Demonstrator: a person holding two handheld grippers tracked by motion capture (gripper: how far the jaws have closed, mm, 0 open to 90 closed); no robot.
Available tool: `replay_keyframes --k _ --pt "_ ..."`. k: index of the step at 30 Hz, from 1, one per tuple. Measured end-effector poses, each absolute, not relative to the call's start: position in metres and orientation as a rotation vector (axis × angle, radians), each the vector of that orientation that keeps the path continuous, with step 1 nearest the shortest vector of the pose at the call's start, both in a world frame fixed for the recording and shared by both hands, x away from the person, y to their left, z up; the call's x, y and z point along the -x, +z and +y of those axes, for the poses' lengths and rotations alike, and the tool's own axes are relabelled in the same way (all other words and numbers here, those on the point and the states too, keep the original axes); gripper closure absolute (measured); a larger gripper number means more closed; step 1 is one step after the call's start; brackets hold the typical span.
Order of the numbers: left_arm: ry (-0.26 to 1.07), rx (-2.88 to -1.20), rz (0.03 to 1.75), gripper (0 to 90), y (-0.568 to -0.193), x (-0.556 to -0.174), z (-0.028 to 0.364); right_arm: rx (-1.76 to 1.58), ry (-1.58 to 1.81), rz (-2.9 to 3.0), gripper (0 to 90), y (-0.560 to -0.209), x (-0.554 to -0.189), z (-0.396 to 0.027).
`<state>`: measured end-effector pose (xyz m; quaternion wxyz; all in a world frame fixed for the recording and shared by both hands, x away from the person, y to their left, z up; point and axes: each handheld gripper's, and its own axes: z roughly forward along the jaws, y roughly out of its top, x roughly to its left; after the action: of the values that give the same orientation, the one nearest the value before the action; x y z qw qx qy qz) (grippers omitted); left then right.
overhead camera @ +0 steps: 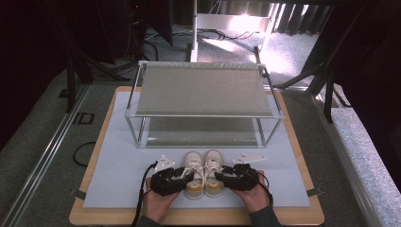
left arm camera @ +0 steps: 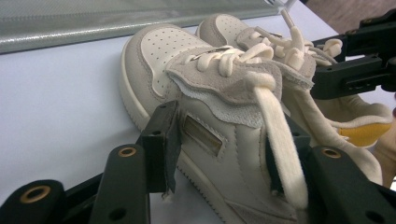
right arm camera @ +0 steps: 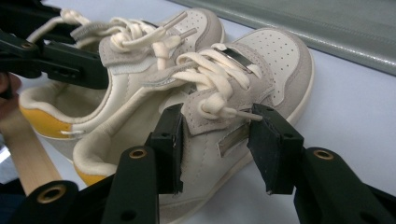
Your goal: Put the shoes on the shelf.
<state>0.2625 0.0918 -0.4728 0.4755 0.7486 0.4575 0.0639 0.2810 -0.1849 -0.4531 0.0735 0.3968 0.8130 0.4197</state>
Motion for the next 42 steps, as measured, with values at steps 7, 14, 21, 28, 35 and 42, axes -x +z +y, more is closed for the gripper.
replay_keyframes --k 7,14,21,28,35,42 --pt "0.175 -1.809 1.133 55.5 -0.473 -0.260 0.090 -1.222 1.332 2.406 57.3 -0.457 -0.280 -0.188" --pt "0.182 -1.781 1.141 56.9 -0.473 -0.259 0.091 -1.241 1.384 2.383 57.7 -0.460 -0.279 -0.190" --pt "0.197 -1.775 1.139 57.1 -0.468 -0.257 0.090 -1.234 1.418 2.379 57.7 -0.461 -0.278 -0.192" --pt "0.195 -1.760 1.139 57.2 -0.466 -0.257 0.091 -1.236 1.445 2.365 57.7 -0.459 -0.278 -0.193" --pt "0.201 -1.755 1.132 57.1 -0.462 -0.258 0.090 -1.231 1.457 2.350 57.6 -0.456 -0.278 -0.195" --pt "0.205 -1.753 1.128 57.1 -0.459 -0.262 0.086 -1.229 1.458 2.332 57.6 -0.454 -0.279 -0.197"
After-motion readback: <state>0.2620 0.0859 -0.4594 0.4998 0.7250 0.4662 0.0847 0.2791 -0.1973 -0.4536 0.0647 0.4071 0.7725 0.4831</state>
